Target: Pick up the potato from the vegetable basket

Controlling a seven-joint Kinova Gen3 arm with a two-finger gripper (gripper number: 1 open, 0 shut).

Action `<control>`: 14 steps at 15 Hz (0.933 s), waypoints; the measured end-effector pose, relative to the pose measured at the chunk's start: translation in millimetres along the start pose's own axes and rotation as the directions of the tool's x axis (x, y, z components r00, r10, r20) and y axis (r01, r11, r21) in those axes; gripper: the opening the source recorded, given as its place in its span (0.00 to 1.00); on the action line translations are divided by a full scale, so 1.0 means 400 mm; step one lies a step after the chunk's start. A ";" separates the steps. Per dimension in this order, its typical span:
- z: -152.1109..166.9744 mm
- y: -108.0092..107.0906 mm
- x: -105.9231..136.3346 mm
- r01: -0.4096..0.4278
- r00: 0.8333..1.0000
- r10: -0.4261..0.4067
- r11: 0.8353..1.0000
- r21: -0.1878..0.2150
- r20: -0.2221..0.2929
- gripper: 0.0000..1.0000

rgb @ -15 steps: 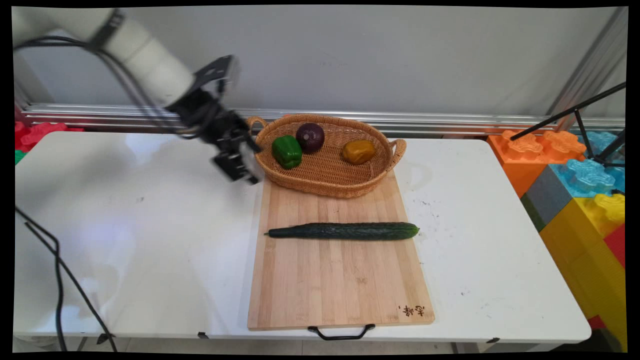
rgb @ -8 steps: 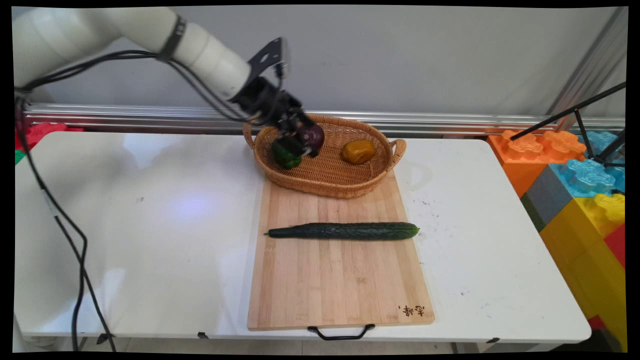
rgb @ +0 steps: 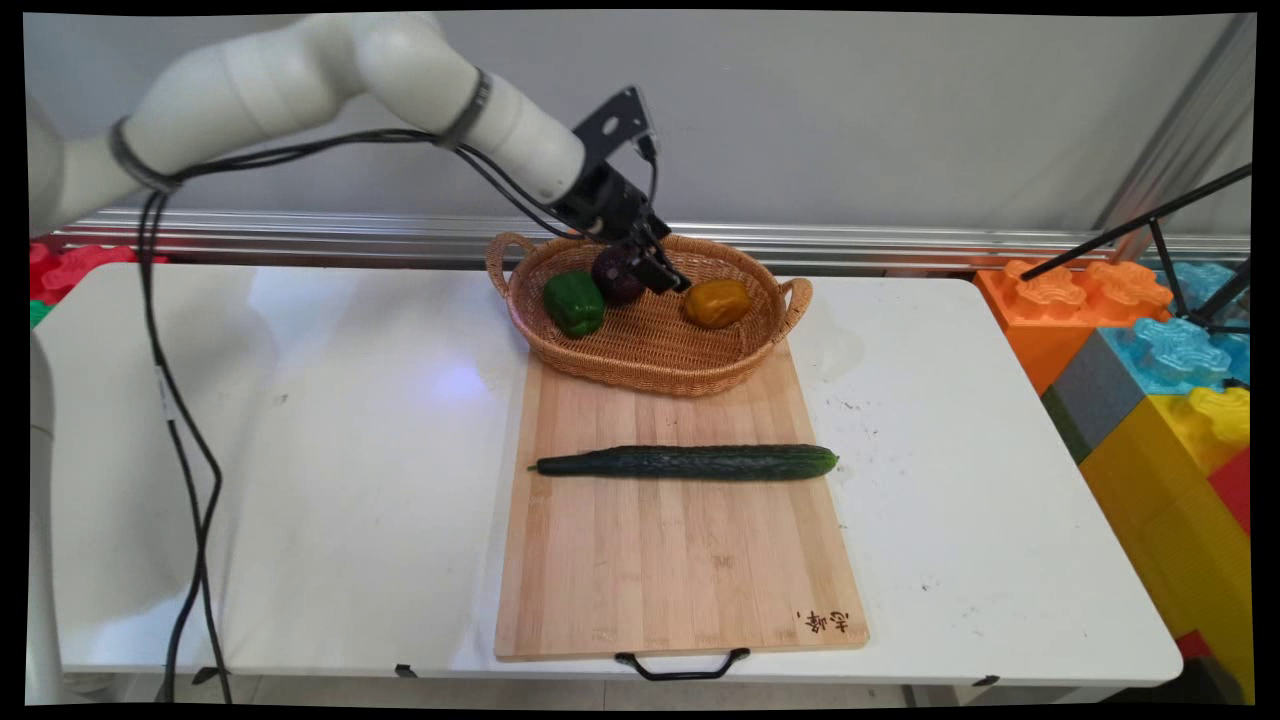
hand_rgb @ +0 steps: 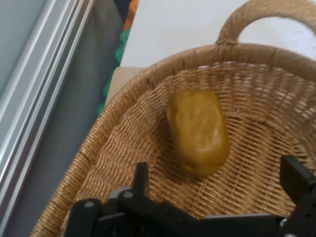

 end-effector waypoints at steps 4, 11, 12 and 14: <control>0.089 -0.011 0.006 0.049 0.998 -0.048 0.999 -0.024 0.039 1.00; 0.190 -0.020 0.024 0.116 0.992 -0.111 0.990 -0.082 0.065 1.00; 0.204 -0.024 0.026 0.120 0.991 -0.115 0.989 -0.083 0.065 1.00; 0.230 -0.031 0.029 0.124 0.991 -0.119 0.989 -0.081 0.066 1.00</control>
